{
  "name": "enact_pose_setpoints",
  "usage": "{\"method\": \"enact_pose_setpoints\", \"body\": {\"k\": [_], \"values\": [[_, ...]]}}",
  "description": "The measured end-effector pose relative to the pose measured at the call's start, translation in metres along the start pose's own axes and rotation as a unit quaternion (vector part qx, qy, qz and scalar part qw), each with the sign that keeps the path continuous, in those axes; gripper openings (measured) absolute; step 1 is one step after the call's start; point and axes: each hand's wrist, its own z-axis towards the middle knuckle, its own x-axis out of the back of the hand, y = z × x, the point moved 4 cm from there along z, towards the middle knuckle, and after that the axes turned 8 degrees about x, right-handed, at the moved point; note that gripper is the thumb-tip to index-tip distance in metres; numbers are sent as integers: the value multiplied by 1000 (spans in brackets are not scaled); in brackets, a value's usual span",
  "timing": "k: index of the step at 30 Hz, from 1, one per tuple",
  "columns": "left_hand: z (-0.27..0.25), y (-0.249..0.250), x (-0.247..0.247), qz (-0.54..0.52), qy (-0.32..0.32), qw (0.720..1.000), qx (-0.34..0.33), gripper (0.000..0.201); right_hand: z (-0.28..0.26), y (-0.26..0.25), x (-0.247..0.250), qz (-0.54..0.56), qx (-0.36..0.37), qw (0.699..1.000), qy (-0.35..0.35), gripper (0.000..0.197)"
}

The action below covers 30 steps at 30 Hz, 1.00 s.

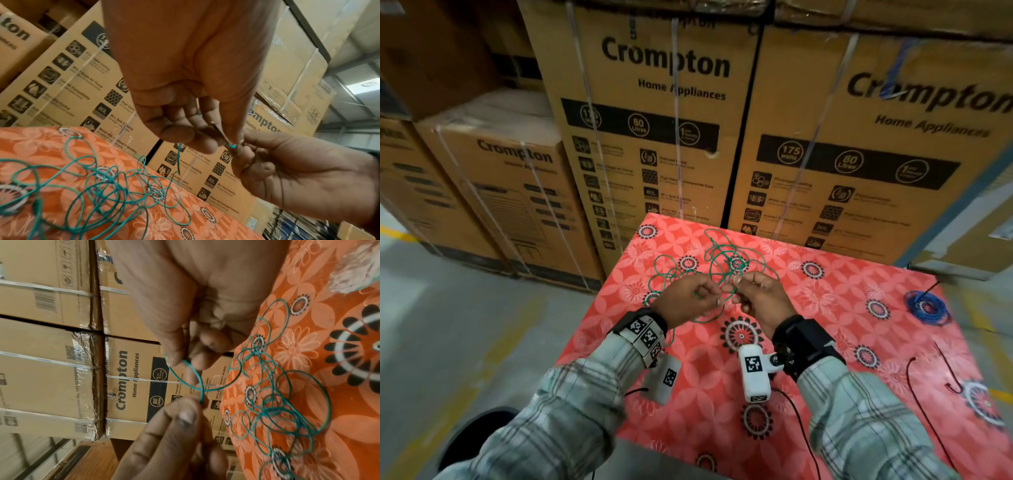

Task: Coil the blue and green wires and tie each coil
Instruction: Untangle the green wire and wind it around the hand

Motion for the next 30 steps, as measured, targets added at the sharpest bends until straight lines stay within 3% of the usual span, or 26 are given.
{"method": "enact_pose_setpoints", "body": {"k": [4,9,14,18,22,25,28,30], "values": [[4,25,0,25,-30,998,-42,12,2,-21,21,-69,33,997,21,21],[10,66,-7,-64,-57,996,-26,21,-8,-48,61,-125,89,984,91,16],[15,122,-24,-115,-47,991,-50,20,-14,-76,62,-138,141,980,36,43],[20,164,-26,-179,-24,983,-45,21,-20,-91,70,-49,121,991,-17,24],[24,198,-15,-295,44,953,-48,21,-30,-92,89,-113,157,979,-57,16],[23,215,-6,-338,89,936,-43,21,-39,-91,104,-115,146,978,-99,13],[21,216,-8,-323,94,942,-15,15,-45,-108,119,-113,170,977,-62,16],[19,210,-14,-283,51,957,27,19,-50,-127,128,-146,228,963,-14,21]]}}
